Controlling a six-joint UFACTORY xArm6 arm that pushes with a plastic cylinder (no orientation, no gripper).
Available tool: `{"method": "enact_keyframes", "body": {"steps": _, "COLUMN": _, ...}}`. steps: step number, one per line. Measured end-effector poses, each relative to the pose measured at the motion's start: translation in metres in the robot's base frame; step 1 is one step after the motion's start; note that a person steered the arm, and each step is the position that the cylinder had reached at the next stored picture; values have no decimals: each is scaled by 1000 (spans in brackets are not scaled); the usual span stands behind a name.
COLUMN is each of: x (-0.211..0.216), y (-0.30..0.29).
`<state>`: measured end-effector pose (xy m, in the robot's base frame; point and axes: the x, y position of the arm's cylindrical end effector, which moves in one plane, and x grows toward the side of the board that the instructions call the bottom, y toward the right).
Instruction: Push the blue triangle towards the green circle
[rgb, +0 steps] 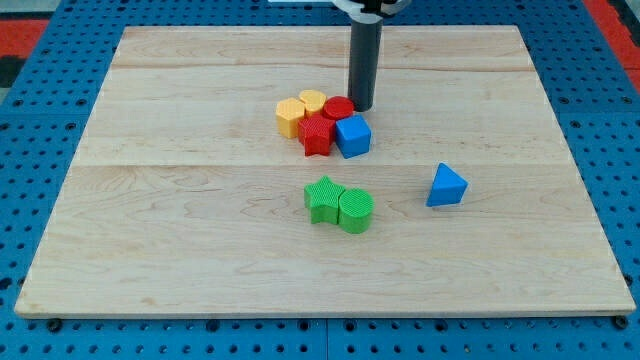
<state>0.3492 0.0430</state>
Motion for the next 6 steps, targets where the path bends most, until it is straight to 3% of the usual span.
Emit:
{"method": "enact_keyframes", "body": {"steps": 2, "x": 0, "y": 16}}
{"method": "enact_keyframes", "body": {"steps": 3, "x": 26, "y": 86}}
{"method": "enact_keyframes", "body": {"steps": 4, "x": 82, "y": 121}}
{"method": "enact_keyframes", "body": {"steps": 5, "x": 127, "y": 124}}
{"method": "enact_keyframes", "body": {"steps": 6, "x": 134, "y": 89}}
